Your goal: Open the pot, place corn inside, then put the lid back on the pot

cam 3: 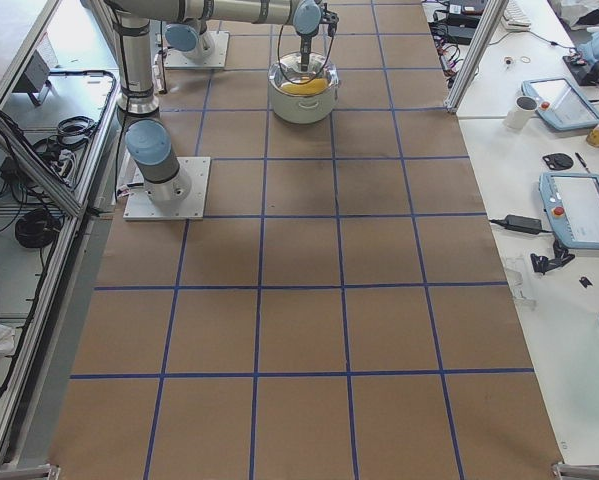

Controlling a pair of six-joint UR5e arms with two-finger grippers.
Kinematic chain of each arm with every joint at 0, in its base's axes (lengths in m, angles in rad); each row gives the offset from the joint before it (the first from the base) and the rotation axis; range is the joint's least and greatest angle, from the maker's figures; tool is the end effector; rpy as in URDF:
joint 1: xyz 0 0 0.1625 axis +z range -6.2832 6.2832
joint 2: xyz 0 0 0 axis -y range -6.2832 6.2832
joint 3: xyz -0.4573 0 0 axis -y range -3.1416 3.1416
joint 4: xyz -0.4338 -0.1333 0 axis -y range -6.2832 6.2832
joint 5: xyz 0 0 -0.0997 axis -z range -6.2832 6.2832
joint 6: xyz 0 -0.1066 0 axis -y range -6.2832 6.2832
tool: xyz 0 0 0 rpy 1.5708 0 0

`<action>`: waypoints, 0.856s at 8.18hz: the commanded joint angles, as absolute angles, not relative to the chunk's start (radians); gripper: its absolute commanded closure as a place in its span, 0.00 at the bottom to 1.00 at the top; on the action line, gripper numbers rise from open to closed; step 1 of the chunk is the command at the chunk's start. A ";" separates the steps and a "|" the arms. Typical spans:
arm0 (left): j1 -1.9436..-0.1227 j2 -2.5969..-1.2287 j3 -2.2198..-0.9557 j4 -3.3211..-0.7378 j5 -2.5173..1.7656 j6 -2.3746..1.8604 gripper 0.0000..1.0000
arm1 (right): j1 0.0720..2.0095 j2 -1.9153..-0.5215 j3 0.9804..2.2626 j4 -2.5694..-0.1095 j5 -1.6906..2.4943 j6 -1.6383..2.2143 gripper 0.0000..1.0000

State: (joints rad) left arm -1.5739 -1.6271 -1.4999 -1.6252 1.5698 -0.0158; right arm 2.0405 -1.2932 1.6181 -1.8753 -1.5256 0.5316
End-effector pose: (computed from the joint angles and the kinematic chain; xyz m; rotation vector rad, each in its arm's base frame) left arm -0.1351 -0.5544 0.5149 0.0200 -3.1403 -0.0625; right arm 0.4101 -0.5028 0.3553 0.0970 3.1096 0.0616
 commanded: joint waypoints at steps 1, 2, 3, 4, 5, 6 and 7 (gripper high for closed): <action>-1.574 -1.628 -1.500 -1.623 1.580 -0.020 0.00 | 2.042 -1.290 1.618 -1.902 -1.532 0.532 0.81; -1.574 -1.628 -1.500 -1.623 1.578 -0.018 0.00 | 2.040 -1.289 1.618 -1.904 -1.531 0.534 0.70; -1.574 -1.628 -1.500 -1.623 1.580 -0.018 0.00 | 2.042 -1.289 1.618 -1.904 -1.529 0.538 0.61; -1.574 -1.628 -1.500 -1.623 1.580 -0.017 0.00 | 2.040 -1.289 1.618 -1.904 -1.531 0.541 0.45; -1.574 -1.628 -1.500 -1.623 1.580 -0.017 0.00 | 2.040 -1.289 1.617 -1.904 -1.531 0.543 0.18; -1.574 -1.628 -1.500 -1.623 1.580 -0.017 0.00 | 2.037 -1.293 1.608 -1.904 -1.531 0.526 0.00; -1.574 -1.628 -1.500 -1.623 1.580 -0.017 0.00 | 2.016 -1.302 1.602 -1.901 -1.531 0.494 0.00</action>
State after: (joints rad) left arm -1.5739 -1.6275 -1.5002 -1.6229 1.5800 -0.0170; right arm 2.0379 -1.2910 1.6127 -1.9035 -1.5308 0.5334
